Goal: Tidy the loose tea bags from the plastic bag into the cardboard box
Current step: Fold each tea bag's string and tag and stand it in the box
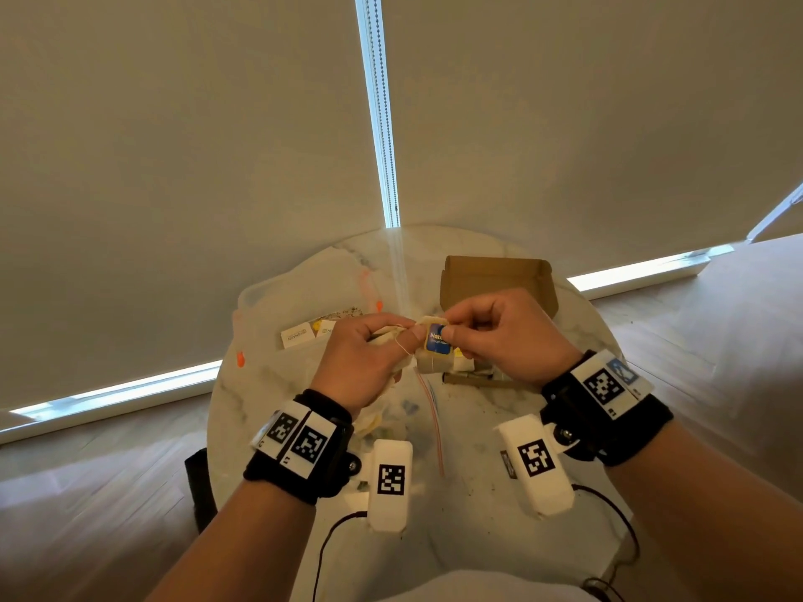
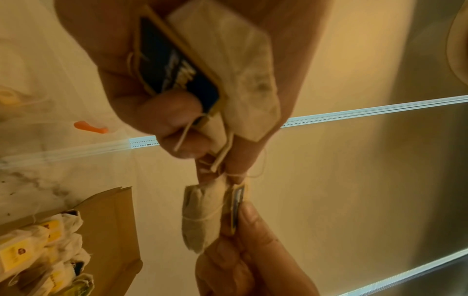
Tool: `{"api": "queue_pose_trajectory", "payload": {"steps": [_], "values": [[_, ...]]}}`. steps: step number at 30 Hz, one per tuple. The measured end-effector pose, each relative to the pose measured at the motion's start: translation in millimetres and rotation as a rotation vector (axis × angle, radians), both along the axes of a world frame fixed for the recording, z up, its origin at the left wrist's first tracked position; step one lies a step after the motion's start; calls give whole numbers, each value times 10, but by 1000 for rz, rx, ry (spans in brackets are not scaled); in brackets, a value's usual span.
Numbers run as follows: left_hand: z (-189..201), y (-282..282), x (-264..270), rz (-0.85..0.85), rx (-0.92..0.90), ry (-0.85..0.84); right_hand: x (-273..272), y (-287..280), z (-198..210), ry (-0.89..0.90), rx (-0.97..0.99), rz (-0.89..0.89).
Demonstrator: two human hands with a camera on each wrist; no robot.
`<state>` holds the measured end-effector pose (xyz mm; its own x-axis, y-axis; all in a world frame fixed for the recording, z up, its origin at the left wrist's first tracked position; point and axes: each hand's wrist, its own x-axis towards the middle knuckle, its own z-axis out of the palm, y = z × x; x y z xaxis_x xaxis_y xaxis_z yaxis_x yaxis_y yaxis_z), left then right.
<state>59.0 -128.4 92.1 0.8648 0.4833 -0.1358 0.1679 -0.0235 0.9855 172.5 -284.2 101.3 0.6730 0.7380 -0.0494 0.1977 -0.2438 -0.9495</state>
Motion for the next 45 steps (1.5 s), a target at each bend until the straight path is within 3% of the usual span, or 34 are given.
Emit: {"api": "queue_pose_trajectory", "payload": {"steps": [5, 11, 16, 19, 22, 26, 35, 40, 42, 45], "values": [[14, 3, -39, 11, -54, -60, 66, -12, 63, -114, -78, 0], [92, 0, -51, -4, -341, -44, 93, 116, 120, -88, -78, -12], [78, 22, -51, -46, -422, 0, 92, 211, 66, -63, -32, -104], [67, 23, -39, -13, -446, -13, 26, 219, 43, -230, -15, -167], [64, 7, -14, 40, -425, -13, -120, 239, 102, -327, -1, -90], [54, -36, 19, 65, -364, -7, -193, 287, 122, -245, -21, 0], [-33, -11, 22, 106, -321, 43, -114, 194, 186, -22, 164, -74], [60, -23, 9, 102, -342, 73, 62, 80, 193, 193, 297, -230], [61, -4, 4, 100, -343, 73, 180, 23, 159, 217, 274, -282], [52, 13, 11, 93, -359, 75, 315, -27, 28, 120, 76, -322]]}}
